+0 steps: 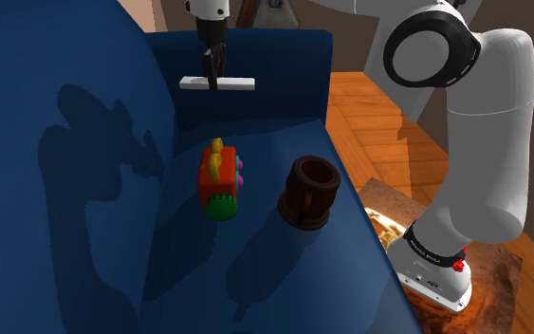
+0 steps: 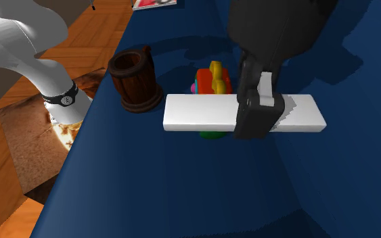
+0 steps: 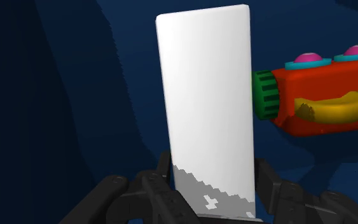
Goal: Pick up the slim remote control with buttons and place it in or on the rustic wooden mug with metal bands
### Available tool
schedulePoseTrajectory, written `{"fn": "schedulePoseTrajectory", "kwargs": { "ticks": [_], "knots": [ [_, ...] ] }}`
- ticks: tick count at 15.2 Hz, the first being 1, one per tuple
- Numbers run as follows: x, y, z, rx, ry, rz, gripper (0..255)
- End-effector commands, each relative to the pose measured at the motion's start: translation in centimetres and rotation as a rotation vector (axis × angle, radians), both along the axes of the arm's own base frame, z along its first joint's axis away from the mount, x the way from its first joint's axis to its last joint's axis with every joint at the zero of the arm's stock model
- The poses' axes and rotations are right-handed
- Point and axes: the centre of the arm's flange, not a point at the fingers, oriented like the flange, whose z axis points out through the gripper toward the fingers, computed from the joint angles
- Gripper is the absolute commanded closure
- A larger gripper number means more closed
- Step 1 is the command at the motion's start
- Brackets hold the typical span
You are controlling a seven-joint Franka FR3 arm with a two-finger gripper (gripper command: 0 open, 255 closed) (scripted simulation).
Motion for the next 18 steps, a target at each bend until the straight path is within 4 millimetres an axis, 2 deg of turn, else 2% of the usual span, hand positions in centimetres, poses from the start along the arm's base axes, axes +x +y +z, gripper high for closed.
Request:
{"fn": "schedulePoseTrajectory", "kwargs": {
  "ticks": [1,7,18],
  "knots": [
    [0.0,-0.1,1.1,0.000,0.000,0.000,255],
    [0.0,-0.1,4.3,0.000,0.000,0.000,255],
    [-14.4,1.6,4.3,0.000,0.000,0.000,255]
  ]
}}
